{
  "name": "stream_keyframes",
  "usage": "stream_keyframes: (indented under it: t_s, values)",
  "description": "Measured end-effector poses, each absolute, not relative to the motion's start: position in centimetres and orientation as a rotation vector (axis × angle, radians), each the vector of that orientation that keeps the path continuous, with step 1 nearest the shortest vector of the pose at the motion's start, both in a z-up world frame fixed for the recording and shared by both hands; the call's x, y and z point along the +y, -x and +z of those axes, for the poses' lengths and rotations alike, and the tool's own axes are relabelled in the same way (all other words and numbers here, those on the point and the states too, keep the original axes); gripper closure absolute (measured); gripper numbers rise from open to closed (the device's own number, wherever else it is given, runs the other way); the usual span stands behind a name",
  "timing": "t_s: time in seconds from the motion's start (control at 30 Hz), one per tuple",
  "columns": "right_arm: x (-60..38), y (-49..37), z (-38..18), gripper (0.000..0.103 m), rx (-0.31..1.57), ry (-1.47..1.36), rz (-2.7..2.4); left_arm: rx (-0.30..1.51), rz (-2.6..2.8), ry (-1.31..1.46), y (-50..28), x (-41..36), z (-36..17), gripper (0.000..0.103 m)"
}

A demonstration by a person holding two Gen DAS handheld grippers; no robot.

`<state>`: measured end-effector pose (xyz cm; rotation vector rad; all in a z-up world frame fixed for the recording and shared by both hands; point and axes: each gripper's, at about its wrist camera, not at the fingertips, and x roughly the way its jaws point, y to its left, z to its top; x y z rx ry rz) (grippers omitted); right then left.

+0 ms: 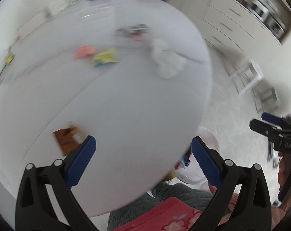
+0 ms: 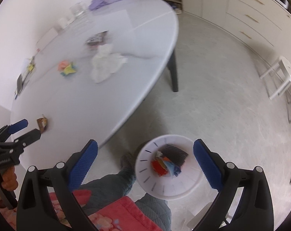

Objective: Collect trash
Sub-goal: 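Grasp the brown foil packet with the left tool while the right tool grasps the white tissue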

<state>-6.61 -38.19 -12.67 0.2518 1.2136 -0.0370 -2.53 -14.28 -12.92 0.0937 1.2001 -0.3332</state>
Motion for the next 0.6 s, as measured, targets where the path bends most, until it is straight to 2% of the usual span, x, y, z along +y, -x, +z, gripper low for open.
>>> stream_keyframes:
  t_s: [0.2,0.47,0.6]
  values:
    - [-34.3,3.9,-12.9,0.004,1.235,-0.207,0.019,1.160,-0.304,-0.125,0.9,-9.0,-13.5,0.008]
    - [-30.4,2.0,-13.6,0.004,1.272,-0.206,0.020,1.147,-0.463,-0.342,-0.8,-5.5,-16.4,0.008]
    - [-29.3,1.6,-14.2,0.004,1.298,-0.209,0.002,1.183,-0.540,-0.363,-2.1,-5.0,-18.4,0.008]
